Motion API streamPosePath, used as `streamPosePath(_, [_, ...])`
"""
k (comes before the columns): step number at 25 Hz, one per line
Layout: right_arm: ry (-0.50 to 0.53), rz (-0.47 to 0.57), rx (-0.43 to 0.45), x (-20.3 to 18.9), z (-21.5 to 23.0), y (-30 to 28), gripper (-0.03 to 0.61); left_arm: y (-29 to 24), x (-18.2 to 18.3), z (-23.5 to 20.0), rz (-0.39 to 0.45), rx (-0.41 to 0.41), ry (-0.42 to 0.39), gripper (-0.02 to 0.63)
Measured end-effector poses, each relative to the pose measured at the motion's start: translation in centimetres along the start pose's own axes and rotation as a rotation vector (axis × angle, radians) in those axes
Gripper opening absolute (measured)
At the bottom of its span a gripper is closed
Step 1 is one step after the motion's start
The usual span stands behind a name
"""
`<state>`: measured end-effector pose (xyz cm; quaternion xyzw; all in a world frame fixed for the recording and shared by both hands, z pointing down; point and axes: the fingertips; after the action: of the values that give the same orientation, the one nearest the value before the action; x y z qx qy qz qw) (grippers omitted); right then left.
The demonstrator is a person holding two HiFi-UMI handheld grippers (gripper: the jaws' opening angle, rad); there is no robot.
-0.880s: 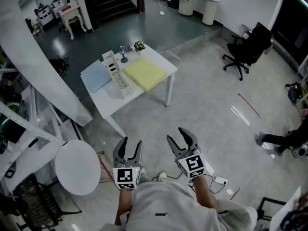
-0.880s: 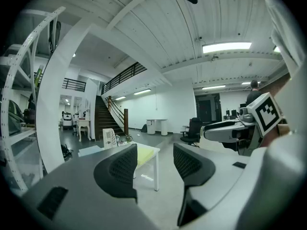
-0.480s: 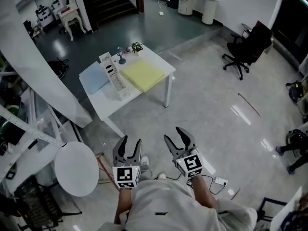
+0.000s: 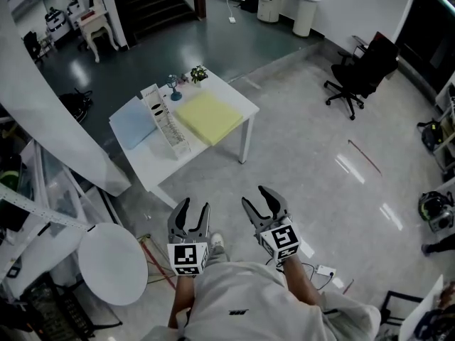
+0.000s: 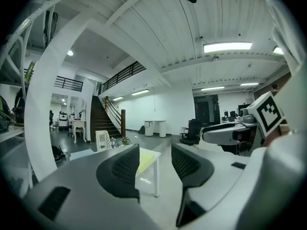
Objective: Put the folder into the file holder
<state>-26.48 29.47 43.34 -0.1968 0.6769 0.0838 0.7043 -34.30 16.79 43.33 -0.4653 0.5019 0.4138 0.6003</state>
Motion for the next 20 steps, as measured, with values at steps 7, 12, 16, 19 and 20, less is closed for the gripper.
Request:
streamPosePath(7, [0.008,-0.019,-0.027,0.9,1.8,-6.4,0.225,-5.6,0.3,-4.6,0.000,-0.020,0.006,0.213])
streamPosePath(12, [0.004,-0.037,-0.044,1.1,2.2,-10.4,0.225,-8.5,0.4,-7.5,-0.004,-0.039,0.010,0.210])
streamPosePath(16, [-0.002,-0.050,-0.062,0.9,2.3,-12.9,0.225,-10.2,-0.3,-9.3,-0.011,-0.058,0.010,0.209])
streamPosePath(19, [-0.008,-0.060,-0.075,0.7,2.4,-14.2,0.225,-11.4,-0.6,-10.4,-0.013,-0.069,0.021,0.206])
streamPosePath(20, [-0.008,-0.064,-0.078,0.6,2.5,-14.6,0.225,-11.8,-0.7,-10.6,-0.015,-0.072,0.024,0.206])
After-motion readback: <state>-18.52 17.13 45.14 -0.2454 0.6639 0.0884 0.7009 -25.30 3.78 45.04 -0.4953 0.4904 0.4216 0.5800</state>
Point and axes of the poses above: the fingertips, and each gripper's own axes: y backward along the fingers, z to its right, x out of its top, and after that the axes turned 7 degrees about x, right-handed
